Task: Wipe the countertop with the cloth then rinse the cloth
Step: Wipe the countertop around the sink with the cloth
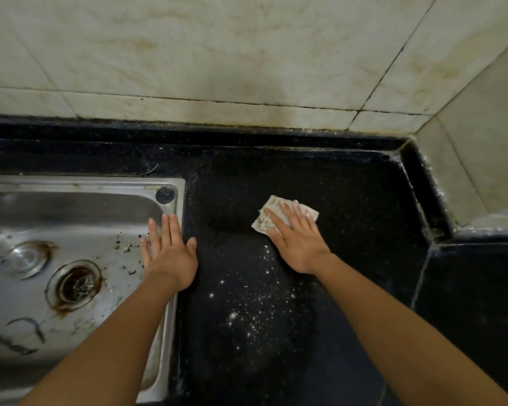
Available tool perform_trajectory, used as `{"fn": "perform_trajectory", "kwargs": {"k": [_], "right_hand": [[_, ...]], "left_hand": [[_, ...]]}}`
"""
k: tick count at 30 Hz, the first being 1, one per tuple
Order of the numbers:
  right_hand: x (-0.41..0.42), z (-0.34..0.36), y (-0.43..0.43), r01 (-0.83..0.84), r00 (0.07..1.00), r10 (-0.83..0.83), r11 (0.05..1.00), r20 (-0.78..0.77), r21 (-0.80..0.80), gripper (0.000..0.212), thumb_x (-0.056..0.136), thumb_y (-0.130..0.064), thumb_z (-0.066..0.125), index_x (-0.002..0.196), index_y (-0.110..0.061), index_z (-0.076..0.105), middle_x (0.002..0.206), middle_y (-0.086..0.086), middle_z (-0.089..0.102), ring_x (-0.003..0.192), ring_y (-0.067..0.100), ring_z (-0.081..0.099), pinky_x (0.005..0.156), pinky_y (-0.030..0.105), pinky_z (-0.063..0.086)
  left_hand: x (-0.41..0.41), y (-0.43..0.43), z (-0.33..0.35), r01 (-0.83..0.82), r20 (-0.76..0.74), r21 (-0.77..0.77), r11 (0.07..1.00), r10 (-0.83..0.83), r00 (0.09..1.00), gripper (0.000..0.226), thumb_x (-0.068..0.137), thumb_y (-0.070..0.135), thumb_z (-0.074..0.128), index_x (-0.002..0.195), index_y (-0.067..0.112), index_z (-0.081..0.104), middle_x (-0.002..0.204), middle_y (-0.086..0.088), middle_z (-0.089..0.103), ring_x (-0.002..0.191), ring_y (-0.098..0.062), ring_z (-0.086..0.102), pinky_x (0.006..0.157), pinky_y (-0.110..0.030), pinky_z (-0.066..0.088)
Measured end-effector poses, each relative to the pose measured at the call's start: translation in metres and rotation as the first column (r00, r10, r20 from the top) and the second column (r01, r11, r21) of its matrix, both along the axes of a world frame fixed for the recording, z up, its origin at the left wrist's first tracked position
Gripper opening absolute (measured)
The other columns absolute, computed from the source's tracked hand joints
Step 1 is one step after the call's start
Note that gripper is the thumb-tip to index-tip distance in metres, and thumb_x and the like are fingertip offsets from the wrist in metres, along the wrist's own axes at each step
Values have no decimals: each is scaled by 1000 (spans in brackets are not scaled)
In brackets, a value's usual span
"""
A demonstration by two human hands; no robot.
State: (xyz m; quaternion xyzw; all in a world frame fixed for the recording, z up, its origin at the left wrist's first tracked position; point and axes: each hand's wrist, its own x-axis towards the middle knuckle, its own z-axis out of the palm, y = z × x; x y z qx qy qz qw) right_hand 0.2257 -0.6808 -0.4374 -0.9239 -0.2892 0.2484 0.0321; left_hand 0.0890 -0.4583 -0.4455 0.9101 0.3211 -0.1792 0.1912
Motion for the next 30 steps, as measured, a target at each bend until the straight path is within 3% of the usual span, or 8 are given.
{"fn": "perform_trajectory", "kwargs": {"k": [8,16,19,30], "right_hand": [[-31,1,-108,399,917,-399,916,1,-44,53,101,-51,11,150,-42,-10,160,-6,-20,144,17,-27,117,38,-15],[-91,6,-166,654,757,-654,756,11,-17,54,101,-50,14,151,-42,-5,162,-1,-15,146,20,-21,118,41,-12],[-124,4,-164,660,751,-660,751,2,15,54,101,-50,13,152,-41,-4,161,-1,-15,146,20,-22,117,41,-13],[-261,4,-130,370,929,-370,929,3,9,51,97,-51,2,142,-45,-20,160,-2,-20,141,17,-32,113,36,-21]], "left_hand": [[-14,-3,6,79,-55,129,989,-72,996,65,96,52,1,146,20,-24,155,0,-27,139,-22,-30,113,-46,-16],[-99,-56,-2,101,187,43,994,-108,977,73,90,55,0,147,13,-18,157,-4,-19,143,-17,-21,118,-39,-8],[-124,-65,-5,130,257,79,988,-146,955,71,94,50,8,149,10,-12,159,-6,-11,145,-17,-14,118,-37,-6],[-156,-71,-13,171,316,92,981,-192,929,72,97,46,14,150,2,-4,158,-16,-6,146,-25,-5,119,-39,1]]}}
